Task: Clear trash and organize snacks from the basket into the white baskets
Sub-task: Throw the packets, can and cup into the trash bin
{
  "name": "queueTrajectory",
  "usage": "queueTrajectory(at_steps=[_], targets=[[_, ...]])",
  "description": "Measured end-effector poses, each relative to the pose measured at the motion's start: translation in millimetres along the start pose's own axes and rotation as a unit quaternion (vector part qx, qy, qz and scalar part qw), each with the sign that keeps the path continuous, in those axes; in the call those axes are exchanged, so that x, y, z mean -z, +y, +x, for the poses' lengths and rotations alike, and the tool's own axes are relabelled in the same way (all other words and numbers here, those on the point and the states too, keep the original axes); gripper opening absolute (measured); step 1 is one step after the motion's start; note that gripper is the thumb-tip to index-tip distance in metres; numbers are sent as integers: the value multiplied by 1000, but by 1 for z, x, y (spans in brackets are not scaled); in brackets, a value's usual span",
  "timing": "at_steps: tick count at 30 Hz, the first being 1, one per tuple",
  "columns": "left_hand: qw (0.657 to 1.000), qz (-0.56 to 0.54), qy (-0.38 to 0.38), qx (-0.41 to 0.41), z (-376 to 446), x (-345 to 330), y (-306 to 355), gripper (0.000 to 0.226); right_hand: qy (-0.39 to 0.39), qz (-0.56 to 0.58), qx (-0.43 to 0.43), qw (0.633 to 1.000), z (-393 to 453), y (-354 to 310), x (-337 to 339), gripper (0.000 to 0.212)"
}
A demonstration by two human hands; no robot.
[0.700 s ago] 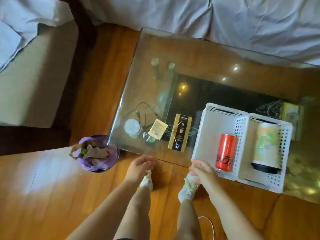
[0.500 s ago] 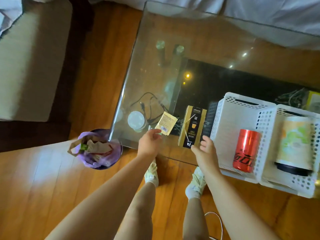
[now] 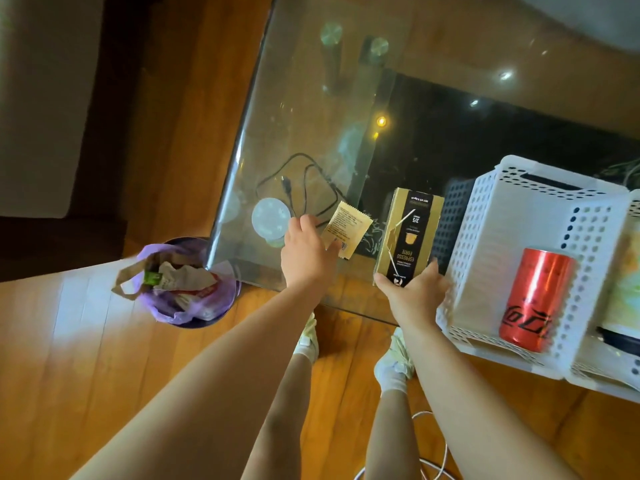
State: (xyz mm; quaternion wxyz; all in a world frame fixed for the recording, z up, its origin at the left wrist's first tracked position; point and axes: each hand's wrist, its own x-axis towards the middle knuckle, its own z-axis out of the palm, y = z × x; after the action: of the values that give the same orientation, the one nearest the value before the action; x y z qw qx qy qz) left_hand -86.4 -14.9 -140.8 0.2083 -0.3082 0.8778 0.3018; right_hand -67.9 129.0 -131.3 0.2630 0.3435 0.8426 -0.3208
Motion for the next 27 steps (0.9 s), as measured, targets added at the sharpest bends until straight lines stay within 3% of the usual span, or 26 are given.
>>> queueTrajectory(at_steps=[5,10,13,16,20,24,27], targets=[[999,45,6,-2,5,-1,2,41,4,6,-2,1000,2,3,-5,81],[997,82,8,-6,9,-1,1,41,5,75,-11,997,4,5,-5,85],[997,79,-3,-11,11,0,1,28,4,116,-1,993,3,5,-5,84],[997,3,-76,-24,6,1,-6,13,-38,153,-8,988,3,4,-3,74],[976,-148,-162,-12,-15,13,-32,25,-100,146,-12,984,-8,0,3,67],[937,-296,-164,82,-41,39,-79,18,-157,113,-2,981,-28,-13,9,67],[905,-377,-110,162,-55,60,-118,10,-240,63,21,969,-48,-24,5,66]])
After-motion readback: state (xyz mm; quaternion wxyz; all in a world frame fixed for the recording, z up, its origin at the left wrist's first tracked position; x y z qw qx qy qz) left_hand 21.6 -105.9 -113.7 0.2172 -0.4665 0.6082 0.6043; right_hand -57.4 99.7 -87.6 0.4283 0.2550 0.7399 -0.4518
